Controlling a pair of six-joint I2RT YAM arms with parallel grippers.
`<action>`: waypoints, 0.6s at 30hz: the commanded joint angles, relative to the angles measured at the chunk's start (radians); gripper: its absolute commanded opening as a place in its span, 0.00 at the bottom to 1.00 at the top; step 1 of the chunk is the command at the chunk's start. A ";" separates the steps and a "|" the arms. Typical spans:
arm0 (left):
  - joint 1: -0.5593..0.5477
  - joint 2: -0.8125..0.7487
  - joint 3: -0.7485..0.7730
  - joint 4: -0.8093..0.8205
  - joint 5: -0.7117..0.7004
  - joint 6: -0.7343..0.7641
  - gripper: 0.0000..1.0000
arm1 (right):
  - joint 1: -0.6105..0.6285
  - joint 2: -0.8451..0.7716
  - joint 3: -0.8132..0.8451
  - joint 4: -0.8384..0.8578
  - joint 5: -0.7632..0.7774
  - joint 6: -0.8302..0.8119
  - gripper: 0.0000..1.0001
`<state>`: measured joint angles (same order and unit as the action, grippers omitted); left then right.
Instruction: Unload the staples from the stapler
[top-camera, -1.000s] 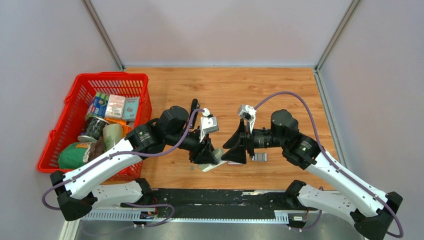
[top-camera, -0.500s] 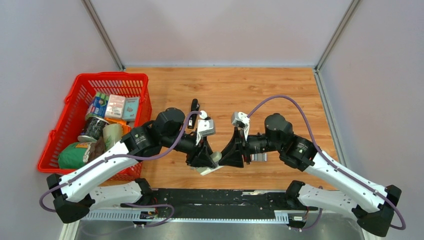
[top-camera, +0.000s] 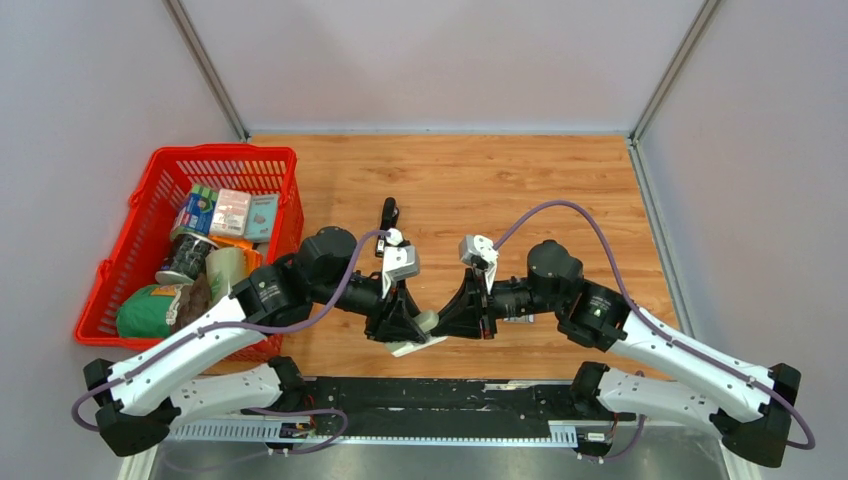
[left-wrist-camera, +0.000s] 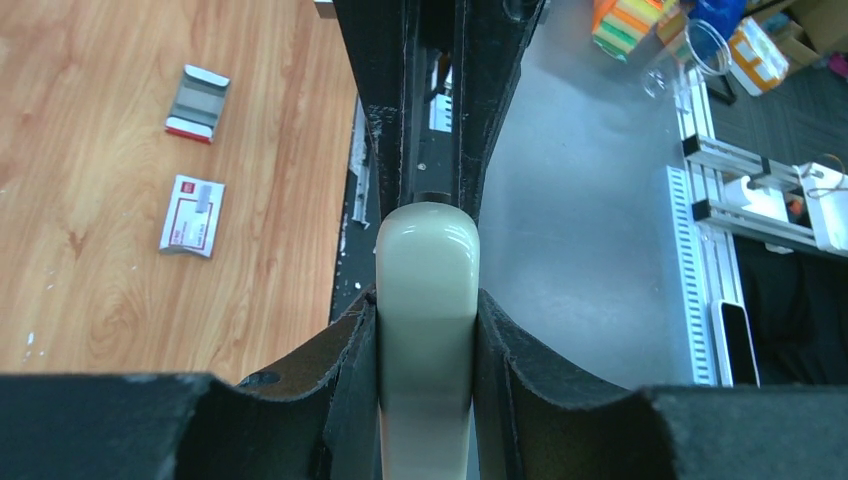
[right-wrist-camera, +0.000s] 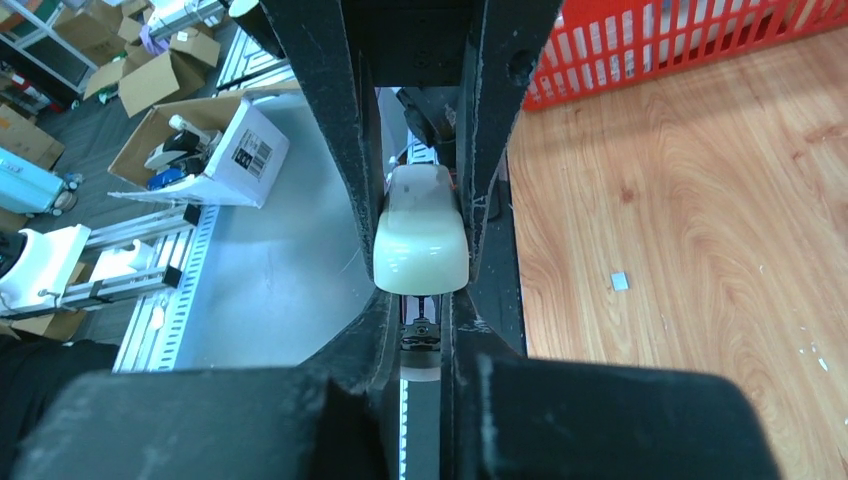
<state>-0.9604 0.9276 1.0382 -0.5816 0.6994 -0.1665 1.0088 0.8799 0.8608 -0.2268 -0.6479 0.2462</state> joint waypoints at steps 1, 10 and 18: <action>0.005 -0.094 0.003 0.241 -0.136 -0.073 0.00 | 0.024 -0.015 -0.106 0.058 0.027 0.068 0.00; 0.005 -0.160 -0.046 0.380 -0.262 -0.130 0.00 | 0.079 0.010 -0.169 0.171 0.019 0.125 0.00; 0.005 -0.191 -0.061 0.414 -0.325 -0.143 0.00 | 0.111 0.013 -0.253 0.268 0.014 0.172 0.00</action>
<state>-0.9779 0.7578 0.9314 -0.4870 0.5426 -0.2855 1.0698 0.8696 0.6914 0.1226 -0.5678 0.3649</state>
